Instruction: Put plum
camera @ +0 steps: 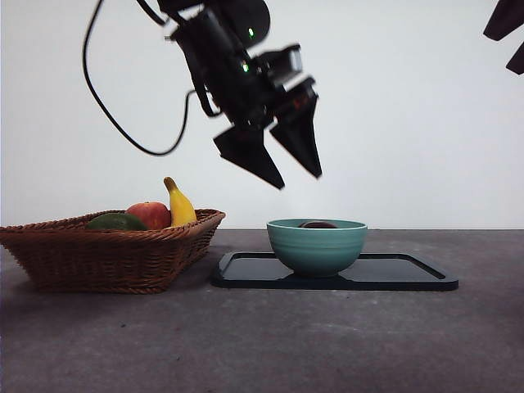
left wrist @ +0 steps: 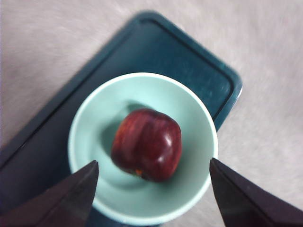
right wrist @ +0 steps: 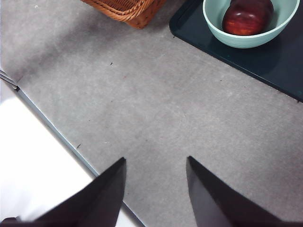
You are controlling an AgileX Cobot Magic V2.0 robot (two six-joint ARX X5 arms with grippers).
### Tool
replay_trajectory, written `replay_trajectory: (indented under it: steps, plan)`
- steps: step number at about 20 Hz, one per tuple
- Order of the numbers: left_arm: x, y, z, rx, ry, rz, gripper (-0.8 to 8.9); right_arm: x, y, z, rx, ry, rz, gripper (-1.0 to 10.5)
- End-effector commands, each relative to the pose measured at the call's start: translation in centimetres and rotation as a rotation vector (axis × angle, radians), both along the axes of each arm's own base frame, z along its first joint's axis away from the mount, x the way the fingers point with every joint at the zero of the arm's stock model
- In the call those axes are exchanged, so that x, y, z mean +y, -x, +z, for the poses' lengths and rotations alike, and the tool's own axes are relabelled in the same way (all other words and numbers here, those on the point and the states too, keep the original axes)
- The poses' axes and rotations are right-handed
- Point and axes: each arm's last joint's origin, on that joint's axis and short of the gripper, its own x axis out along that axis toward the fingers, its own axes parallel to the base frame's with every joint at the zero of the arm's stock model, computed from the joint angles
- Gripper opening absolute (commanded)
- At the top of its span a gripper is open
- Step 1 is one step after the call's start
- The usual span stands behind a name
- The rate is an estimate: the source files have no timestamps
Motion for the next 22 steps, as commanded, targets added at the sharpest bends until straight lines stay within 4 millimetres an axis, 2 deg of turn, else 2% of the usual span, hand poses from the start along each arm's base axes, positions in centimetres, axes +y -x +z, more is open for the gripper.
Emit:
replay_trajectory:
  steps: [1,5,10,22]
  plan:
    - [-1.5,-0.5,-0.9,-0.075,-0.008,-0.094,3.75,0.1,-0.1,0.2,0.000,-0.010,0.002,2.0]
    - [-2.4,-1.1,-2.0,-0.115,0.003,-0.119,3.76,0.1,0.0,0.2,0.006,-0.009,0.000,2.0]
    - [-2.7,-1.4,-4.4,-0.071,-0.040,-0.141,3.76,0.1,0.0,0.2,0.005,-0.009,0.000,2.0]
    - [-3.5,-1.4,-6.3,-0.072,-0.069,-0.194,3.76,0.1,-0.1,0.2,0.005,-0.010,0.000,2.0]
